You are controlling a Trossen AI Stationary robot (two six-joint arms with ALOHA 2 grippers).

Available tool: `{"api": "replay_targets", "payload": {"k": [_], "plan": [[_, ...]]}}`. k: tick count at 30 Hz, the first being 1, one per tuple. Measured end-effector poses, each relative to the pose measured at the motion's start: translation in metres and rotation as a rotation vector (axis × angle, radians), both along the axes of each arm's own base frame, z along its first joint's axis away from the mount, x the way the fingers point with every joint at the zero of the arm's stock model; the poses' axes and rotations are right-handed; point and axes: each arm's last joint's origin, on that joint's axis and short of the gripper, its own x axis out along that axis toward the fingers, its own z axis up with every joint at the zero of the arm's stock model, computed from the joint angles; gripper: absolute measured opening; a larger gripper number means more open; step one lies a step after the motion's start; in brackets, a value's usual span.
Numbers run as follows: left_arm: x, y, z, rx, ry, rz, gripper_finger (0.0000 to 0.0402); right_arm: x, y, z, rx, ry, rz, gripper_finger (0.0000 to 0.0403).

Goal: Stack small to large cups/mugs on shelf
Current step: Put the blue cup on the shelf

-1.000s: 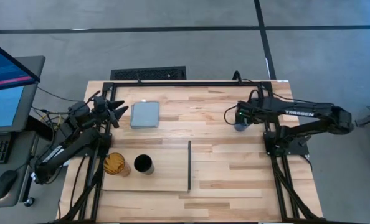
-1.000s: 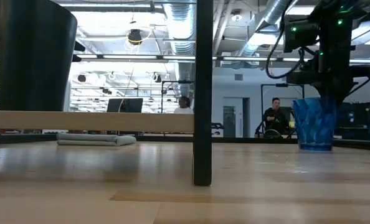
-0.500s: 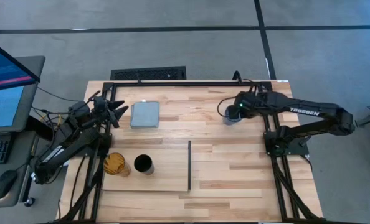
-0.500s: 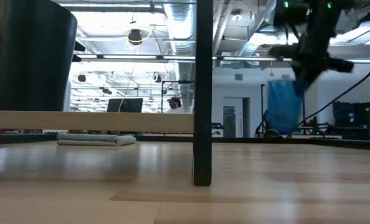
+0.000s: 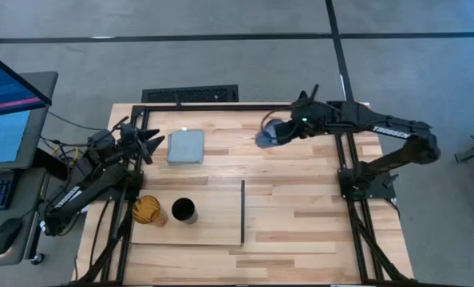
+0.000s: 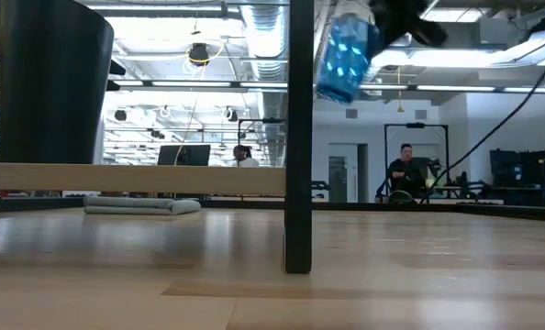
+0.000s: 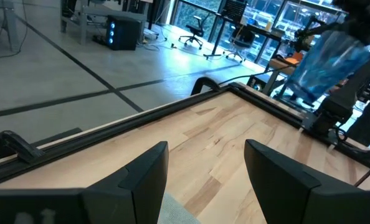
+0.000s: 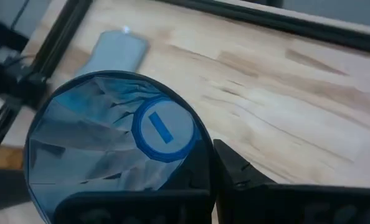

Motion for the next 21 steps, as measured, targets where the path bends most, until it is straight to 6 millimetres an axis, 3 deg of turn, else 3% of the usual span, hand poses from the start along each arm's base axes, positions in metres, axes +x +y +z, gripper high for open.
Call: {"api": "replay_targets", "payload": {"k": [8,16,21], "plan": [[0.000,0.000,0.000,-0.002,-0.001,-0.018,0.0203,0.060,0.017,0.042,-0.038,0.067,0.161,0.0010],[0.000,0.000,0.000,-0.004,0.001,-0.018,0.0203,0.117,0.049,0.050,-0.038,0.139,0.289,0.0010],[0.000,0.000,0.000,-0.003,0.000,-0.017,0.0203,0.144,0.076,0.044,-0.022,0.120,0.370,0.0010]]}}
